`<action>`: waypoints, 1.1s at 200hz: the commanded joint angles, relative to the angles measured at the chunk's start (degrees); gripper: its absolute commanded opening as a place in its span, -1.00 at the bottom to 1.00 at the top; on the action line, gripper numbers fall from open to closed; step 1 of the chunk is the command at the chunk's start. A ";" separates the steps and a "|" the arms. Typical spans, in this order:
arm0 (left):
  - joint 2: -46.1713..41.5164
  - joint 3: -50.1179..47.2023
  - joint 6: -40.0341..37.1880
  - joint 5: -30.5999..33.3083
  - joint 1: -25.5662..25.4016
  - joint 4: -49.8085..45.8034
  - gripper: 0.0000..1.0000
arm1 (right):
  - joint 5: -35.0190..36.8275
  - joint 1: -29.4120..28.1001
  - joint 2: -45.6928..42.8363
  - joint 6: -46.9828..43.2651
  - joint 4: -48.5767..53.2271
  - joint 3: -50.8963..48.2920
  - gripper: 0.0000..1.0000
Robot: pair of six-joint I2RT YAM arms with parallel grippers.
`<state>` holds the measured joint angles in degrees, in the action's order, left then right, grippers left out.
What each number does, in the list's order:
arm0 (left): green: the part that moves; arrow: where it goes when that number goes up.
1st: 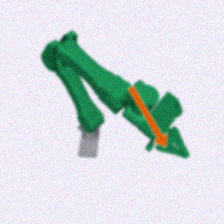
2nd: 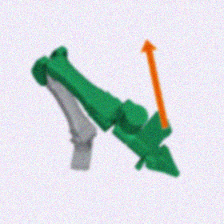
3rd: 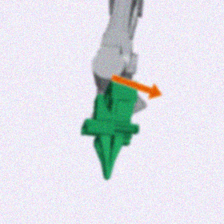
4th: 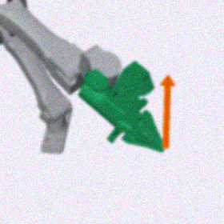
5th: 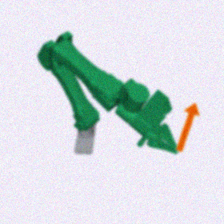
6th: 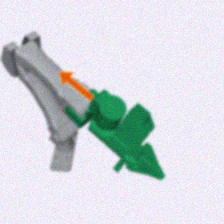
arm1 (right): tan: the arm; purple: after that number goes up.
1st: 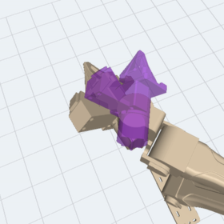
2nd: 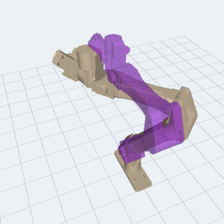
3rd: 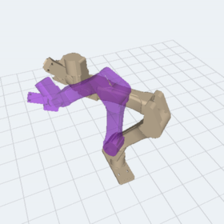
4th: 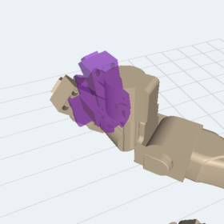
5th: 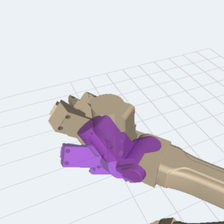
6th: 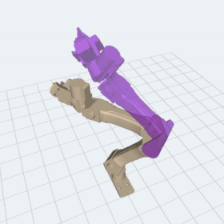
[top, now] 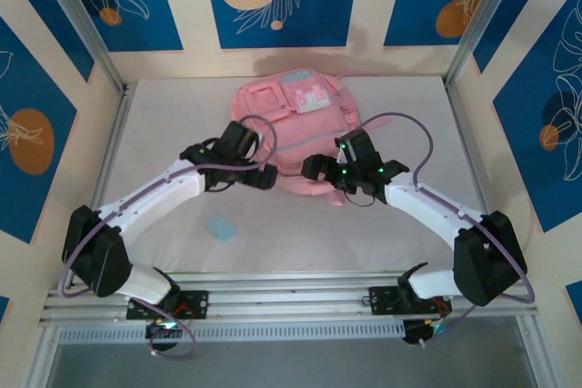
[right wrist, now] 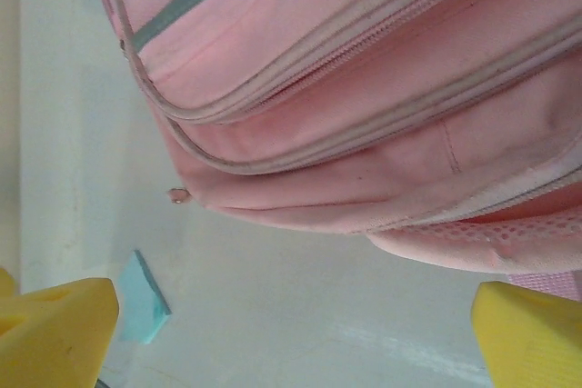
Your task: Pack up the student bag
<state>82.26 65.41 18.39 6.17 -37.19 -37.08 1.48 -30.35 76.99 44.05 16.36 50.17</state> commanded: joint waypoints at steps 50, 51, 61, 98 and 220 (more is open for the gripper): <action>-10.19 -17.97 25.29 4.48 2.63 -9.19 1.00 | 4.47 -4.34 4.81 -4.93 2.39 4.19 0.99; -10.14 -18.13 25.77 4.51 2.73 -9.26 1.00 | 4.49 -4.40 4.82 -4.98 2.42 4.21 0.99; -9.87 -19.39 29.04 4.51 3.94 -9.36 1.00 | 4.94 -4.71 4.92 -5.28 2.54 4.33 0.99; -8.13 -23.43 39.19 0.51 7.16 -3.39 1.00 | 5.37 -5.24 4.57 -6.07 2.89 4.15 0.99; 2.69 -25.40 50.54 -0.12 7.49 3.28 0.74 | 9.10 -5.42 2.29 -7.90 4.65 2.04 0.99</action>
<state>82.74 41.28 66.52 6.66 -30.17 -35.83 9.30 -35.31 81.54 37.50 19.88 52.62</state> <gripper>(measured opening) 0.910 0.994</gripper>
